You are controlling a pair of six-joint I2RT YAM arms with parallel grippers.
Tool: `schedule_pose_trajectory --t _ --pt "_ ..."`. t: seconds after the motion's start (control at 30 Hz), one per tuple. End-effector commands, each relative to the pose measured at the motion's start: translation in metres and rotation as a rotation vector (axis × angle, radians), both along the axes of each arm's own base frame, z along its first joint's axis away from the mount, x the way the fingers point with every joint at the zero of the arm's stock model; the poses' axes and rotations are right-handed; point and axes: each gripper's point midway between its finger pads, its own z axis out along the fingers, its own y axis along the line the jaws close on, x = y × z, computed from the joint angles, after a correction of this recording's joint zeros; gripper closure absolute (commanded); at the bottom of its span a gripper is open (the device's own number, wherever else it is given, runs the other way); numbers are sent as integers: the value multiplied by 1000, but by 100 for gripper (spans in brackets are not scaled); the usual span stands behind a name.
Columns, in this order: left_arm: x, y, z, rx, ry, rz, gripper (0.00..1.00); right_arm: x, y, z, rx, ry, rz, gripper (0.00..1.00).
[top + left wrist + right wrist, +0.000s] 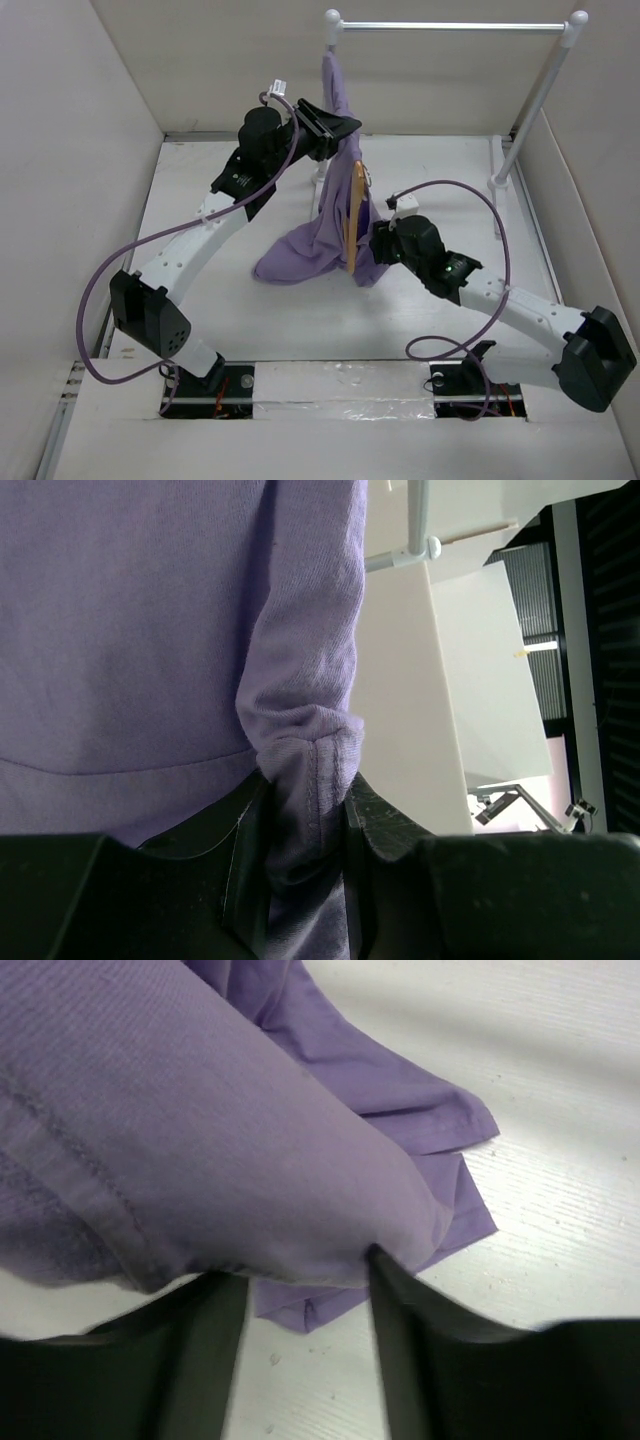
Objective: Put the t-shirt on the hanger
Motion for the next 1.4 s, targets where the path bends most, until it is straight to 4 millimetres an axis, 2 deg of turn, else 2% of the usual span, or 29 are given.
schedule_pose_trajectory --t 0.0,0.03,0.1,0.23,0.33,0.37,0.4,0.43,0.53,0.6,0.7,0.9,0.97,1.1,1.2,1.23,1.3,1.33,1.37 --pt "-26 18 65 -122 -151 -6 100 17 18 43 73 -119 47 51" --pt "-26 19 65 -124 -151 -4 100 14 18 38 75 -116 62 55" --pt "-27 19 66 -134 -154 -8 100 12 23 48 115 -153 90 72" --pt "-30 20 68 -167 -152 -15 100 8 26 51 142 -160 110 99" --pt "-31 30 81 -205 -191 13 100 -4 23 45 137 -104 125 100" --pt "-32 31 86 -222 -197 17 100 -13 29 42 152 -82 165 100" --pt "-29 36 90 -236 -205 30 100 -23 30 30 160 -40 180 100" --pt "-31 38 100 -268 -238 30 100 -30 33 30 185 -31 190 100" --pt "-31 45 124 -367 -290 29 100 -59 33 -2 154 100 223 100" --pt "-25 48 133 -396 -309 38 100 -73 37 -13 154 140 238 100" --pt "-25 56 155 -455 -363 50 100 -86 38 -26 146 187 240 100" --pt "-13 71 170 -461 -431 156 100 -107 36 -42 102 254 261 100" --pt "-9 74 171 -406 -473 203 100 -115 35 -41 98 267 275 100" --pt "6 75 153 -320 -493 272 100 -127 29 -10 153 257 281 100" --pt "25 80 137 -245 -495 343 100 -138 24 -4 144 294 301 100" --pt "25 78 138 -245 -502 333 100 -138 26 5 153 292 310 100" --pt "29 67 129 -232 -505 290 100 -144 24 9 139 326 320 100" --pt "29 64 127 -233 -500 272 100 -142 28 27 161 304 327 100" --pt "28 56 120 -221 -491 249 100 -140 30 34 161 301 329 100"
